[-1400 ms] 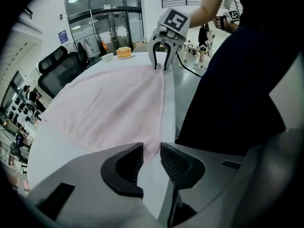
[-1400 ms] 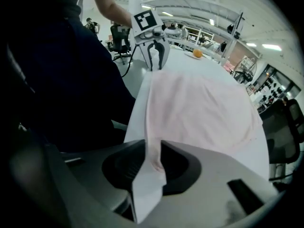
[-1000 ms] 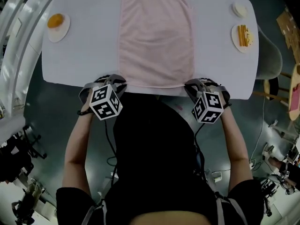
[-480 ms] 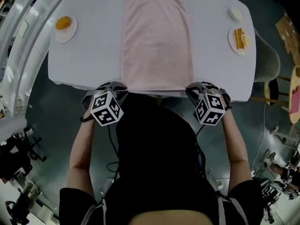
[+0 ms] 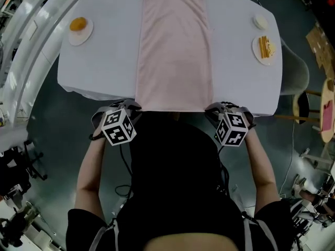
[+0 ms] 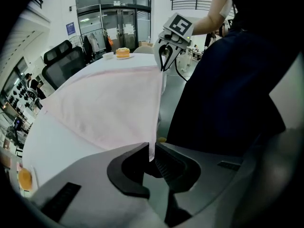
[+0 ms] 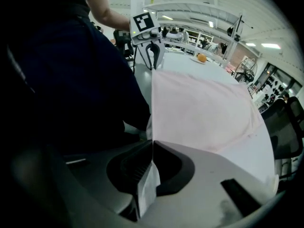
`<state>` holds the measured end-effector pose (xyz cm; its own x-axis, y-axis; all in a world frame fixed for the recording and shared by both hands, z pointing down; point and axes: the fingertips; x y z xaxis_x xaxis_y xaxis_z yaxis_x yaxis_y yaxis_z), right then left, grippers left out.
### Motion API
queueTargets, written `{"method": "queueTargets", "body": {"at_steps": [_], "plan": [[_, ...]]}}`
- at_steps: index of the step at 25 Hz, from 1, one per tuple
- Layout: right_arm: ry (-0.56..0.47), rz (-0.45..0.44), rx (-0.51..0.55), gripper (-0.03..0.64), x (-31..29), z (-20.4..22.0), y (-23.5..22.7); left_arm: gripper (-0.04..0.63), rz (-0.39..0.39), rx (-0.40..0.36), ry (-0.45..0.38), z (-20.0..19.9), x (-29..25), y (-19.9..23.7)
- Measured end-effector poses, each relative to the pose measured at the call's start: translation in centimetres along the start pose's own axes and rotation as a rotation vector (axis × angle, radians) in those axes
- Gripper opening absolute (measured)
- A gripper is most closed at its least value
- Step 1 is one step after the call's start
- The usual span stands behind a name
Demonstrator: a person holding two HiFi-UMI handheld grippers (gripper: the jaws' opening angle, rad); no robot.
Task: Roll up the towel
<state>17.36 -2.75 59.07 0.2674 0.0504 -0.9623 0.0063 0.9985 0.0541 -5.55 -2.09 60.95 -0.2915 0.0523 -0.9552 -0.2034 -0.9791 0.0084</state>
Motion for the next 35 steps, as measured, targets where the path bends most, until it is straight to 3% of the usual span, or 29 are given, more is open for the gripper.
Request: {"method": "queueTargets", "body": {"at_steps": [5, 11, 19, 35], "plan": [[-0.032, -0.011, -0.029, 0.014, 0.7, -0.5, -0.1, 0.043, -0.017, 0.052, -0.042, -0.2, 0.7, 0.2], [-0.089, 0.06, -0.088, 0.014, 2.1, -1.6, -3.8, 0.043, -0.07, 0.156, -0.14, -1.2, 2.5, 3.8], [-0.105, 0.148, -0.145, 0.014, 2.9, -1.6, -9.2, 0.043, -0.127, 0.2, -0.177, -2.1, 3.3, 8.9], [-0.03, 0.106, -0.215, 0.014, -2.0, 0.4, -15.5, 0.043, -0.062, 0.19, -0.107, -2.5, -1.4, 15.8]]}}
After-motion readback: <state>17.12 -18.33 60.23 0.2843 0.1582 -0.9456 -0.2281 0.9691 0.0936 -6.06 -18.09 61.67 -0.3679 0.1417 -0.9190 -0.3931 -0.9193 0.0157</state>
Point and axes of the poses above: the fingertips, and each gripper's own axes: x backward along the fingers, y to its left, z out of its underside, and after that the axes turned 6 degrees about y, right-handed
